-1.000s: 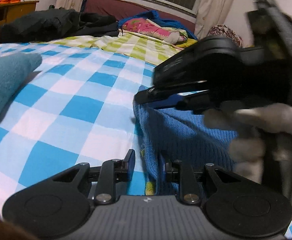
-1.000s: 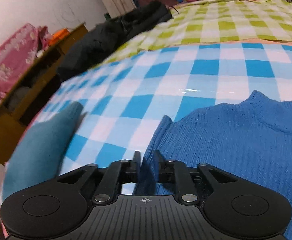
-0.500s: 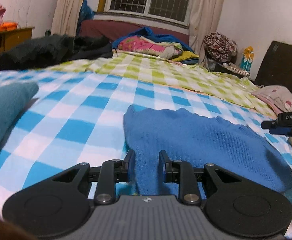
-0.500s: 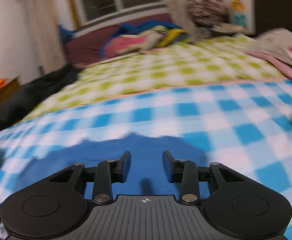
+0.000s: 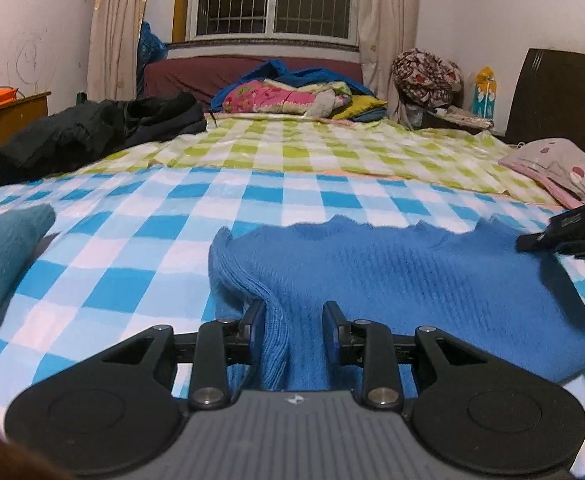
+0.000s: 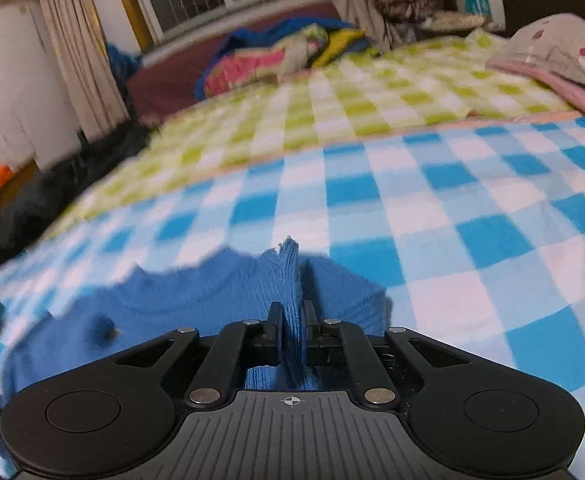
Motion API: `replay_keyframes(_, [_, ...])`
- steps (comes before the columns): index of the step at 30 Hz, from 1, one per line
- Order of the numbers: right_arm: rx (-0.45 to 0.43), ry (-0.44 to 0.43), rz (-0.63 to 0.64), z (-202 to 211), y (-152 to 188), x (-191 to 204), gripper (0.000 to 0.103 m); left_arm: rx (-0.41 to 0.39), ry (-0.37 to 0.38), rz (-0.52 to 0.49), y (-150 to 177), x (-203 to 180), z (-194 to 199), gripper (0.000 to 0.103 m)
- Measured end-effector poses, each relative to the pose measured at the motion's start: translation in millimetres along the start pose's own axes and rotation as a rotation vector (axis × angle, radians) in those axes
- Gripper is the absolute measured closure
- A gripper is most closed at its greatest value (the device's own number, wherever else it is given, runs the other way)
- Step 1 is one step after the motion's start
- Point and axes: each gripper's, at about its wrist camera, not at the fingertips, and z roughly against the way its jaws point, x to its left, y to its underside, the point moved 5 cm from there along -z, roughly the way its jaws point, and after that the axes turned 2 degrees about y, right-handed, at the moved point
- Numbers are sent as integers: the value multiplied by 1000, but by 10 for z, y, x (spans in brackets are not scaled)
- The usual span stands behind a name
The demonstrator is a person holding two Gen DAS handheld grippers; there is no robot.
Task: Fold small clothes
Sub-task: 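Pinch and smooth the folded sweater edge with the right gripper, then release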
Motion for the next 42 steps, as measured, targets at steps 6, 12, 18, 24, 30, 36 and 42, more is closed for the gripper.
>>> replay_keyframes(6, [-29,10,-96,92,-39,-262,96,30,0,-28,11,-97,-171,62])
replay_keyframes(12, [20,88,-101,-134,173,-406,96,59,-43,-57,56,-51,-188,60])
replay_keyframes(18, [15,101,-72,18,134,-351,88,50,-63,-35,23,-25,-51,60])
replay_keyframes(24, [-76,114,-9,413,99,-221,83,43,-77,-37,26,-36,75,60])
replay_keyframes(30, [-7,14,26,558,409,-105,81,99,-108,-45,169,-42,57,60])
replay_keyframes(36, [47,-4,-10,571,727,-300,72,153,-170,-53,302,30,48,56])
replay_keyframes(42, [41,-49,-29,703,750,-390,72,192,-233,8,289,111,129,56])
